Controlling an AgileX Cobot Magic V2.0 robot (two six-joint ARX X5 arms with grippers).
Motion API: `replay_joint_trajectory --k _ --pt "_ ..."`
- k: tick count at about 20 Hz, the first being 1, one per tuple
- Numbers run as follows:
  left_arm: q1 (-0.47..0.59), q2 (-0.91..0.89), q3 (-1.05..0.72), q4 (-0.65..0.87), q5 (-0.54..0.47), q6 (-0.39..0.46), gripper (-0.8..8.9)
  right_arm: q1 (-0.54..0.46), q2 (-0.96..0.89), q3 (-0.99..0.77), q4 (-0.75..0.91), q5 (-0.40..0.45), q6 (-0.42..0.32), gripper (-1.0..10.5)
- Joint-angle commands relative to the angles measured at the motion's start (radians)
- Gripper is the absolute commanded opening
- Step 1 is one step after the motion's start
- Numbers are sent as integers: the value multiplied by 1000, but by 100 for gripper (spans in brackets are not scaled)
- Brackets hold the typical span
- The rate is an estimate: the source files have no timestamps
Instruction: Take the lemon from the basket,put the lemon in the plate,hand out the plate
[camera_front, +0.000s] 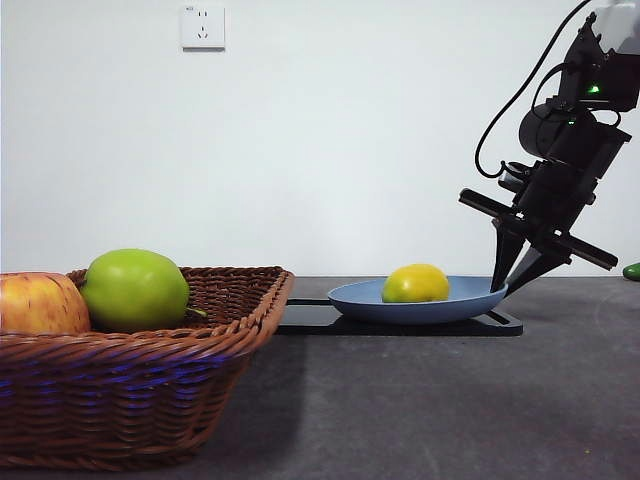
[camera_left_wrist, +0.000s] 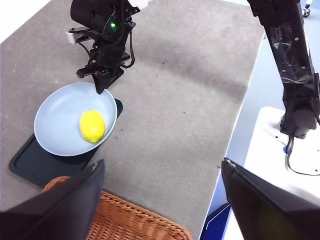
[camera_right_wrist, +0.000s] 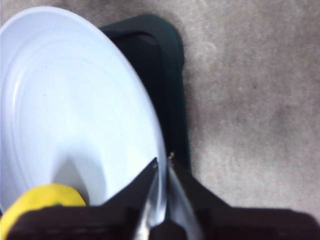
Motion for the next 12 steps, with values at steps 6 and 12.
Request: replay_joint_trajectory --k 6,12 --pt "-6 10 20 21 -126 -9 401 -8 0 30 -14 -3 -30 247" --pt "16 25 19 86 -211 0 399 -13 -212 30 -247 -11 -172 195"
